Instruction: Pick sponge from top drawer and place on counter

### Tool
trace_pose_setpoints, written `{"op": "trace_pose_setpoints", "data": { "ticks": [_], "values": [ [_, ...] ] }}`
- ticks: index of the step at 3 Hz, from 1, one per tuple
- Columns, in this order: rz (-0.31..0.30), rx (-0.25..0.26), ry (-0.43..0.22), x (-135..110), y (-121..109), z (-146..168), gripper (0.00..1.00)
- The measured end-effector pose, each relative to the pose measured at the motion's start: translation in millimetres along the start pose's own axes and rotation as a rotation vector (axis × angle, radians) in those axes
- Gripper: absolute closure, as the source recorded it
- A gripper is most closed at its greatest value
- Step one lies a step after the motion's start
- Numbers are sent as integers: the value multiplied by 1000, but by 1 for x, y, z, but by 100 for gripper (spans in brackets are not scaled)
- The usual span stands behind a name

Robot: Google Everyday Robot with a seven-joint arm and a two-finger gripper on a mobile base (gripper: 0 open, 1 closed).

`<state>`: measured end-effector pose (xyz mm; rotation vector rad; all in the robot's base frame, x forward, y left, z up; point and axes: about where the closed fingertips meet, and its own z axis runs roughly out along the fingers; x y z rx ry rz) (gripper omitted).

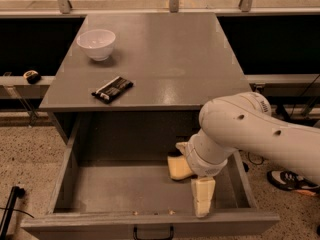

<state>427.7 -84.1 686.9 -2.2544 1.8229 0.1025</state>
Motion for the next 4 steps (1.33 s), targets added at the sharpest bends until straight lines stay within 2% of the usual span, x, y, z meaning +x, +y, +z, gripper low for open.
{"op": "trace_pose_setpoints", "data": {
  "ticks": [1, 2, 3, 4],
  "values": [
    [10, 2, 0, 4, -3, -1, 0],
    [64, 2, -34, 35, -21, 19, 0],
    [64, -3, -35, 34, -20, 21, 0],
    [40, -52, -23, 25, -22, 31, 0]
  ]
}}
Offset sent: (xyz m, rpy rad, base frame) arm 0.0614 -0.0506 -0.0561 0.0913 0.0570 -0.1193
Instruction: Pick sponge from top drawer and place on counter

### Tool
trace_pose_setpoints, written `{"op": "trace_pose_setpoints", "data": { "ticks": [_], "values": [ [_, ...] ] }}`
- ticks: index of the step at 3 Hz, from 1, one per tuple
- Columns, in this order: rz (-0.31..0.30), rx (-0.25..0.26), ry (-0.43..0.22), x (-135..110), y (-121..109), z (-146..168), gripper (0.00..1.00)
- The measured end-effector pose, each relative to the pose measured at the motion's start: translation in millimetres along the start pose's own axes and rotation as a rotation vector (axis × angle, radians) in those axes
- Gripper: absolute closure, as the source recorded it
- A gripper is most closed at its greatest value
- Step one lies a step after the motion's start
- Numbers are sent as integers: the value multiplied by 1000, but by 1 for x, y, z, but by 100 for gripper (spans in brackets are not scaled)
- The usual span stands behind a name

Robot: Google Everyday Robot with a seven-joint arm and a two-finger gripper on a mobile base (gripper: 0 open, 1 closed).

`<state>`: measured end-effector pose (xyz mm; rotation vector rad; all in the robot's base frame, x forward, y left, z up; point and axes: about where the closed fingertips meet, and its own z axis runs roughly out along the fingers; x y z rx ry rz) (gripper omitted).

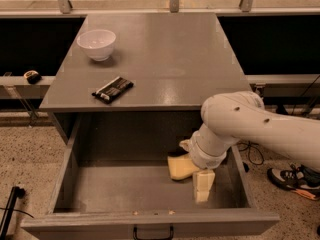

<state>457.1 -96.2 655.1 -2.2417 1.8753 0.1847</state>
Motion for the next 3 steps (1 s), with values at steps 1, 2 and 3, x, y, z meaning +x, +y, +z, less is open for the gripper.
{"op": "trace_pose_setpoints", "data": {
  "ticks": [1, 2, 3],
  "values": [
    [-28, -54, 11, -8, -5, 17, 0],
    [-41, -114, 17, -6, -8, 38, 19],
    [-38, -142, 19, 1, -7, 54, 36]
  ]
}}
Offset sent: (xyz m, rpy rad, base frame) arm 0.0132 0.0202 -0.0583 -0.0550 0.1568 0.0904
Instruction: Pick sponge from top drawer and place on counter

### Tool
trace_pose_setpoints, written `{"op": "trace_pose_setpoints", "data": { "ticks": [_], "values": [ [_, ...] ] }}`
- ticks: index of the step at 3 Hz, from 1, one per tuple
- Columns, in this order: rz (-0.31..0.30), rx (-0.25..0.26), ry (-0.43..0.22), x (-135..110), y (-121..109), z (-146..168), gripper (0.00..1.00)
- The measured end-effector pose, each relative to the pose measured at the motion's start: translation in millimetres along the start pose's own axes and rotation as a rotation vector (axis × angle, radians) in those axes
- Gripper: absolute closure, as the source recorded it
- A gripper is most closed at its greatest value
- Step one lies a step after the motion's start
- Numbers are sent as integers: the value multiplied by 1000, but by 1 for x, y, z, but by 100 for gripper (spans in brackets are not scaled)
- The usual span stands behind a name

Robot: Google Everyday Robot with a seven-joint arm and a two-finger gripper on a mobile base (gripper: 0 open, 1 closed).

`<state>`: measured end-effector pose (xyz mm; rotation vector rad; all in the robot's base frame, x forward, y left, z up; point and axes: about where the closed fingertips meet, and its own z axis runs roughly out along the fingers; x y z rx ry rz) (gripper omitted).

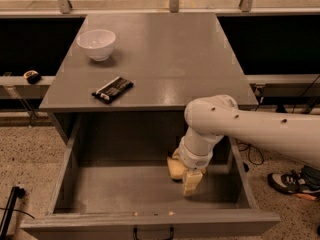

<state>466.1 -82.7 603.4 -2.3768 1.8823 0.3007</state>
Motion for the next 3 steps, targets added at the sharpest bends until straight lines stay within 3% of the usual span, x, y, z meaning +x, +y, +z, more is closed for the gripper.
{"op": "trace_pose_setpoints", "data": {
  "ticks": [1, 2, 3],
  "values": [
    [10, 5, -8, 5, 1, 2, 54],
    [10, 5, -9, 4, 1, -2, 64],
    [-29, 58, -64, -26, 1, -33, 76]
  ]
}}
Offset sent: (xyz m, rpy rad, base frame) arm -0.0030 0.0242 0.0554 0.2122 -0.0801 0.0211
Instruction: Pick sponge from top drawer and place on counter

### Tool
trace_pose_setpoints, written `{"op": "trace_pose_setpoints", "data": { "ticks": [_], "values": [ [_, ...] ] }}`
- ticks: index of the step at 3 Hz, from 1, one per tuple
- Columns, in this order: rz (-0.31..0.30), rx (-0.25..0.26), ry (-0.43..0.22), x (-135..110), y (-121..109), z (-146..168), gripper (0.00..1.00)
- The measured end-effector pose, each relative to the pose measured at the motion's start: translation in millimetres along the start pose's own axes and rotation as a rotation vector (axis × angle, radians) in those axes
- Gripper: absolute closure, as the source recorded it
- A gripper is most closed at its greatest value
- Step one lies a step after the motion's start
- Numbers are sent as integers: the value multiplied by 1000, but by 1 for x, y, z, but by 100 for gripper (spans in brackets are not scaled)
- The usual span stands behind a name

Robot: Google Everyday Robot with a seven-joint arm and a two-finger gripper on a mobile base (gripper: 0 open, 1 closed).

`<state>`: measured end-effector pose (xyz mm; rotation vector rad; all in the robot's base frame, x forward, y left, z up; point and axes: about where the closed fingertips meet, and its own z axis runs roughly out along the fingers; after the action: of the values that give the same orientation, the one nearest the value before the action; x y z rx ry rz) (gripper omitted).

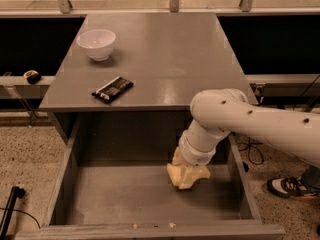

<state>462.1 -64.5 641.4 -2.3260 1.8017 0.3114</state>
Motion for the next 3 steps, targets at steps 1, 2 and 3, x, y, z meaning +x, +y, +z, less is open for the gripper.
{"op": "trace_pose_setpoints", "data": {
  "ticks": [1, 2, 3],
  "values": [
    [-45, 85, -31, -41, 8, -54, 75],
    [-107, 199, 3, -82, 9, -129, 86],
    [-176, 277, 55, -115, 7, -192, 100]
  ]
}}
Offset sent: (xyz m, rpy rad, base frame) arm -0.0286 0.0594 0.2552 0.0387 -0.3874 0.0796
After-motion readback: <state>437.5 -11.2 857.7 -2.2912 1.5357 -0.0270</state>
